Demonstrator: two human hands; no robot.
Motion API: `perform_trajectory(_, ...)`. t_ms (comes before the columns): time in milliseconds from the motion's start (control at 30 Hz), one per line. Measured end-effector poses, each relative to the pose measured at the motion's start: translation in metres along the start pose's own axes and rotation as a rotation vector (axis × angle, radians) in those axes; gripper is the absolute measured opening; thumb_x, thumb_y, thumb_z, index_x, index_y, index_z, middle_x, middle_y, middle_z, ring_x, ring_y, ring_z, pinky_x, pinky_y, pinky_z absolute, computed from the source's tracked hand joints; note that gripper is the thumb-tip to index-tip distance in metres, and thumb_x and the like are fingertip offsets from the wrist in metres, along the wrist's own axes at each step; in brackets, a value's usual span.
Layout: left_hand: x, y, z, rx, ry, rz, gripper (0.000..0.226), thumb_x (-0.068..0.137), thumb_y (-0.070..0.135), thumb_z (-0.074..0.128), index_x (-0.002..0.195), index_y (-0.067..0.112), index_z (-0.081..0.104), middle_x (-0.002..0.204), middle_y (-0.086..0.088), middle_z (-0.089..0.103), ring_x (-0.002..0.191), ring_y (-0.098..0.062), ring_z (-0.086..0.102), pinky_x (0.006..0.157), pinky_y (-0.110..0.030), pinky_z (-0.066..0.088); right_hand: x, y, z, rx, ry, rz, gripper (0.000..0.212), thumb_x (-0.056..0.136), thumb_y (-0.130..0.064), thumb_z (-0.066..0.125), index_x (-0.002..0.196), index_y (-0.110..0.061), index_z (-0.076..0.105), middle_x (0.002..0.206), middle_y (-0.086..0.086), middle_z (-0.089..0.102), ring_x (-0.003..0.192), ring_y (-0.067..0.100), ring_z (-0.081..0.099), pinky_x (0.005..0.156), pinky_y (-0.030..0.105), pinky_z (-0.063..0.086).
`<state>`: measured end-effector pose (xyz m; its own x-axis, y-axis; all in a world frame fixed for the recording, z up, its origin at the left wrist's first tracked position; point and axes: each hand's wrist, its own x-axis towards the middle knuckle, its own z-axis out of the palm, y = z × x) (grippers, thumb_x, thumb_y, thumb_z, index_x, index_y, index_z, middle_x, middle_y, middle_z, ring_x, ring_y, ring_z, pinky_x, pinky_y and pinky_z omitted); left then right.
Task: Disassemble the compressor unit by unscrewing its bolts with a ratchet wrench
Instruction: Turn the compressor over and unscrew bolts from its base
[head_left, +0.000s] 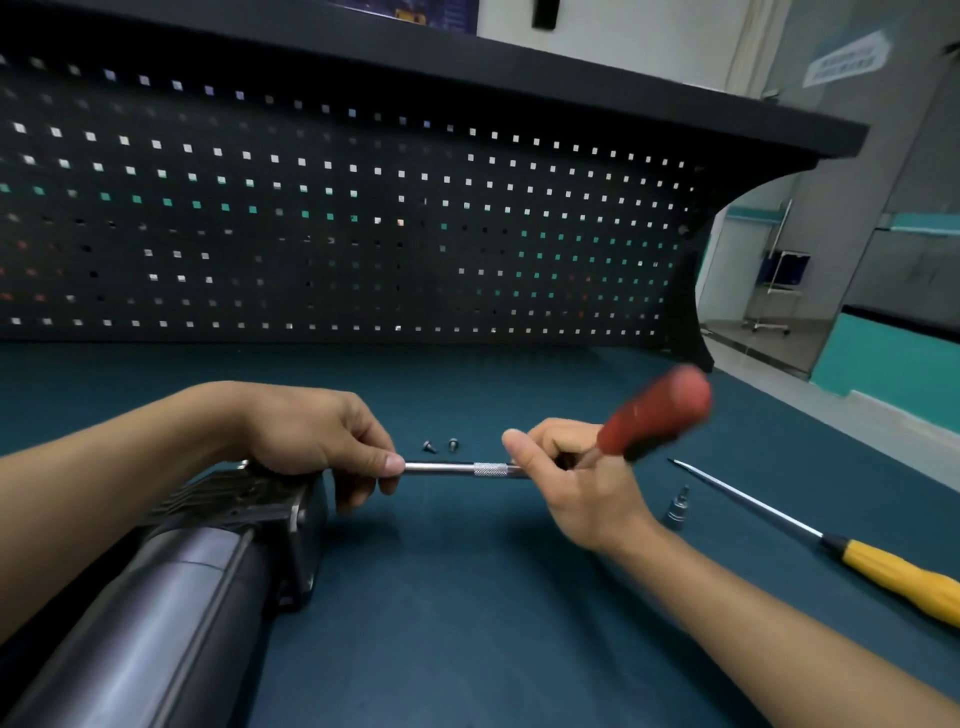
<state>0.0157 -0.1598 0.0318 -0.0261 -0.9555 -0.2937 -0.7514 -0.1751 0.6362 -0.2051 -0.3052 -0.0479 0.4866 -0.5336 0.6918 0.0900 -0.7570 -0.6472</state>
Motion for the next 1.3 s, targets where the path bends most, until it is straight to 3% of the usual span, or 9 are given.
perform_trajectory(133,-0.001,0.001,-0.001,0.009,-0.001,-0.003,0.030,0.091,0.042,0.060,0.087,0.015,0.074,0.074,-0.001,0.072,0.074,-0.011,0.056,0.084,-0.034,0.046,0.010,-0.010,-0.002,0.099,-0.050,0.329,0.061,0.095,-0.038,0.067,0.060,0.009,0.051,0.045,-0.001,0.051,0.042,0.010,0.041,0.045,0.019,0.034)
perform_trajectory(333,-0.002,0.003,-0.001,0.023,-0.008,-0.005,0.027,0.090,0.040,0.062,0.088,0.016,0.074,0.075,-0.001,0.072,0.072,-0.011,0.055,0.078,-0.029,0.044,0.016,-0.024,-0.007,0.336,-0.070,0.803,0.047,0.091,-0.044,0.068,0.065,-0.020,0.038,0.063,0.006,0.067,0.034,0.011,0.029,0.036,0.014,0.019)
perform_trajectory(567,-0.003,0.004,-0.001,-0.023,-0.003,-0.019,0.027,0.089,0.038,0.064,0.088,0.013,0.075,0.076,-0.004,0.072,0.073,-0.012,0.058,0.081,-0.030,0.048,0.021,-0.027,-0.015,0.501,-0.213,1.043,0.031,0.094,-0.037,0.062,0.075,-0.021,0.044,0.071,0.006,0.069,0.031,0.006,0.024,0.031,0.010,0.016)
perform_trajectory(800,-0.002,0.000,-0.003,-0.013,0.029,0.014,0.017,0.088,0.033,0.069,0.076,0.024,0.077,0.076,-0.003,0.073,0.074,-0.009,0.063,0.081,-0.025,0.049,0.023,-0.026,-0.021,0.728,-0.280,1.200,0.032,0.093,-0.036,0.061,0.070,-0.019,0.047,0.049,-0.007,0.030,0.027,0.001,0.024,0.024,0.012,0.015)
perform_trajectory(933,-0.002,-0.001,-0.005,0.082,0.068,0.034,0.015,0.085,0.040,0.073,0.081,0.025,0.077,0.074,0.001,0.074,0.069,-0.005,0.060,0.073,-0.020,0.046,0.018,-0.024,-0.019,0.671,-0.261,1.076,0.035,0.095,-0.034,0.063,0.073,-0.022,0.038,0.053,-0.006,0.039,0.029,0.003,0.023,0.027,0.014,0.015)
perform_trajectory(1000,-0.002,-0.003,-0.004,0.109,0.082,0.032,0.022,0.084,0.046,0.072,0.082,0.024,0.075,0.073,0.002,0.073,0.066,-0.005,0.059,0.069,-0.019,0.045,0.015,-0.022,-0.017,0.559,-0.261,0.942,0.038,0.095,-0.033,0.065,0.074,-0.021,0.036,0.071,0.004,0.066,0.031,0.006,0.023,0.031,0.014,0.016)
perform_trajectory(1067,-0.003,-0.004,-0.002,0.112,0.059,0.002,0.033,0.081,0.056,0.067,0.082,0.024,0.073,0.073,0.001,0.074,0.065,-0.008,0.058,0.067,-0.021,0.045,0.014,-0.022,-0.015,0.494,-0.255,0.833,0.040,0.094,-0.033,0.067,0.071,-0.020,0.037,0.088,0.014,0.075,0.032,0.008,0.023,0.034,0.015,0.017)
perform_trajectory(1200,-0.003,-0.006,0.001,0.104,0.055,-0.050,0.048,0.075,0.066,0.062,0.086,0.020,0.073,0.075,-0.001,0.074,0.063,-0.009,0.059,0.063,-0.019,0.046,0.009,-0.021,-0.011,0.463,-0.202,0.664,0.039,0.085,-0.033,0.075,0.067,-0.018,0.044,0.080,0.017,0.073,0.043,0.013,0.040,0.033,0.018,0.022)
perform_trajectory(1300,-0.002,-0.005,0.002,0.086,0.088,-0.031,0.049,0.076,0.063,0.062,0.090,0.016,0.072,0.073,0.000,0.073,0.064,-0.010,0.063,0.062,-0.016,0.046,0.006,-0.021,-0.010,0.393,-0.186,0.517,0.040,0.072,-0.040,0.078,0.062,-0.017,0.047,0.073,0.016,0.072,0.050,0.021,0.040,0.036,0.021,0.026)
